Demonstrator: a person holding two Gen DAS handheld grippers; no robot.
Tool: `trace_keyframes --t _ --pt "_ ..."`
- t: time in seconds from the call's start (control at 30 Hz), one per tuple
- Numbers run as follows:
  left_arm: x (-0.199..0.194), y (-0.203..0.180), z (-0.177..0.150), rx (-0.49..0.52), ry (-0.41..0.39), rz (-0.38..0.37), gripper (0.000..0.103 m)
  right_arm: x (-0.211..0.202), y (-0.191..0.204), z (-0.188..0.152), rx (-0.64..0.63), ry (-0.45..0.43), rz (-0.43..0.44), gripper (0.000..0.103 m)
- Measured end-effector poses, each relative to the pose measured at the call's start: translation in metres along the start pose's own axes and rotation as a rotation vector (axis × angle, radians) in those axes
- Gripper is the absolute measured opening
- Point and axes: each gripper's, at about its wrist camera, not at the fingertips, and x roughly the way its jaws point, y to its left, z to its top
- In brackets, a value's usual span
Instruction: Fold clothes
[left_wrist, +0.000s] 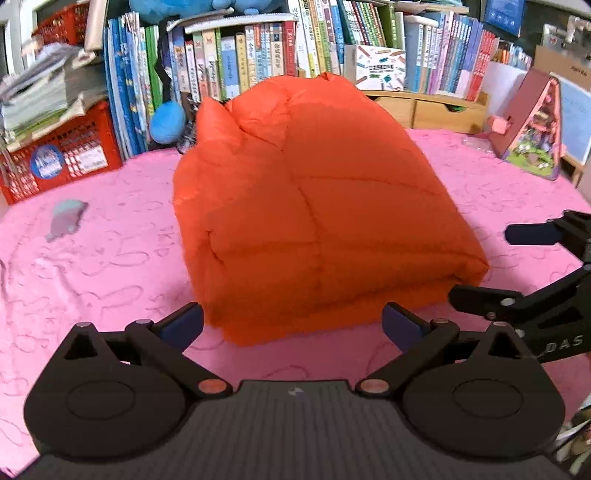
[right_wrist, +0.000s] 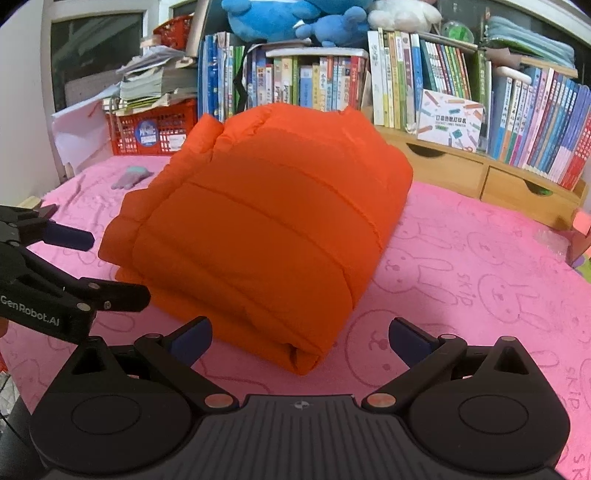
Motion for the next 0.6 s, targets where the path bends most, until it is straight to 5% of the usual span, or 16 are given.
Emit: trace_keyframes --t 0.6 --pt "0.0022 -0.0014 0.0087 -0.006 0.037 0.015 0.103 -0.0012 0.0021 0.0081 0.001 -0.002 0.005 0.103"
